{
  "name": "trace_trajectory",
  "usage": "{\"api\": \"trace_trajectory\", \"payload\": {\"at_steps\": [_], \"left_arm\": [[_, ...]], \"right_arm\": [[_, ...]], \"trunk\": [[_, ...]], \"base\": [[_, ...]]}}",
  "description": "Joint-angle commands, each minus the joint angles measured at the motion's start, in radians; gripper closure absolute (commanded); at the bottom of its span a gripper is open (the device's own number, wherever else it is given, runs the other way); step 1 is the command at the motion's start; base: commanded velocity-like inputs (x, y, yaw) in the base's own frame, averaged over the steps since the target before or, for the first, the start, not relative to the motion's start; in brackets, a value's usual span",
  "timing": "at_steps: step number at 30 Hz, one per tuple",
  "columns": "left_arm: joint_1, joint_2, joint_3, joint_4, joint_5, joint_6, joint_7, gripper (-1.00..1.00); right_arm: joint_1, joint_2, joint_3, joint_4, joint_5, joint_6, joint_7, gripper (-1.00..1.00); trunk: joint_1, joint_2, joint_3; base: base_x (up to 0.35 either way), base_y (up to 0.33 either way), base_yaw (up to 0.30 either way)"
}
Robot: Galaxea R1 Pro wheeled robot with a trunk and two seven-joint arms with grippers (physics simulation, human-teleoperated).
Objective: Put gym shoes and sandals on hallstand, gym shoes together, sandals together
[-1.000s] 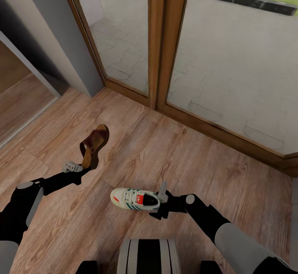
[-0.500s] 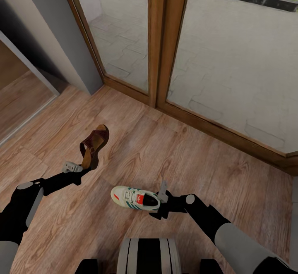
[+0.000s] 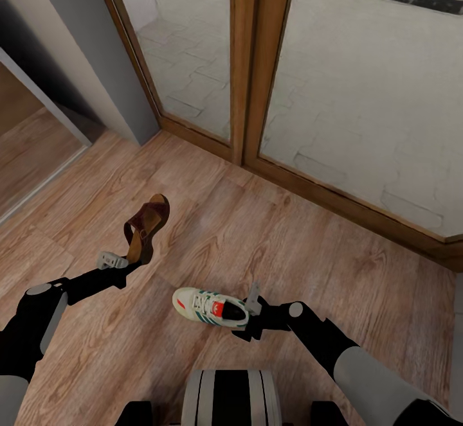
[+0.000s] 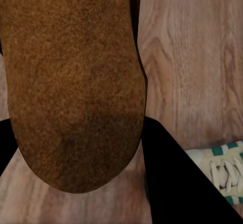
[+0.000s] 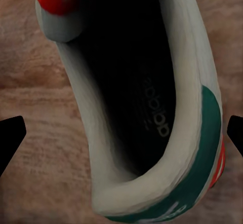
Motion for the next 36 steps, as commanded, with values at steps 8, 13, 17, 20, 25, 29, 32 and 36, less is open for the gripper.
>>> {"api": "trace_trajectory", "payload": {"at_steps": [8, 13, 17, 20, 25, 29, 32, 36], "left_arm": [[0.000, 0.000, 0.001, 0.000, 0.002, 0.007, -0.006, 1.00], [0.000, 0.001, 0.001, 0.000, 0.002, 0.007, -0.006, 1.00], [0.000, 0.001, 0.001, 0.000, 0.002, 0.007, -0.006, 1.00], [0.000, 0.001, 0.001, 0.000, 0.002, 0.007, -0.006, 1.00], [-0.001, 0.001, 0.001, 0.000, 0.002, 0.007, -0.006, 1.00], [-0.002, 0.001, 0.001, 0.000, 0.002, 0.007, -0.006, 1.00], [-0.002, 0.001, 0.001, 0.000, 0.002, 0.007, -0.006, 1.00], [-0.002, 0.001, 0.001, 0.000, 0.002, 0.007, -0.006, 1.00]], "right_arm": [[0.000, -0.001, 0.002, -0.002, 0.011, -0.003, -0.010, -1.00], [0.000, -0.001, 0.003, 0.000, 0.011, -0.002, -0.080, -1.00], [0.000, -0.001, 0.003, 0.001, 0.013, -0.001, -0.096, -1.00], [0.000, -0.001, 0.004, 0.001, 0.016, -0.001, -0.099, -1.00], [0.000, 0.000, 0.007, 0.003, 0.018, -0.001, -0.100, 1.00], [0.000, 0.001, 0.009, 0.003, 0.018, -0.001, -0.100, 1.00], [0.000, 0.001, 0.008, 0.004, 0.018, -0.001, -0.100, 1.00], [0.000, 0.001, 0.008, 0.005, 0.018, -0.001, -0.100, 1.00]], "trunk": [[0.000, 0.000, -0.001], [0.000, 0.000, -0.001], [0.000, 0.000, -0.001], [0.000, 0.000, -0.001], [0.000, 0.000, -0.001], [0.000, 0.000, -0.001], [0.000, 0.000, -0.001], [0.000, 0.000, -0.001]], "base": [[0.000, 0.000, 0.000], [0.000, 0.000, 0.000], [0.000, 0.000, 0.000], [0.000, 0.000, 0.000], [0.000, 0.000, 0.000], [0.000, 0.000, 0.000], [0.000, 0.000, 0.000], [0.000, 0.000, 0.000]]}}
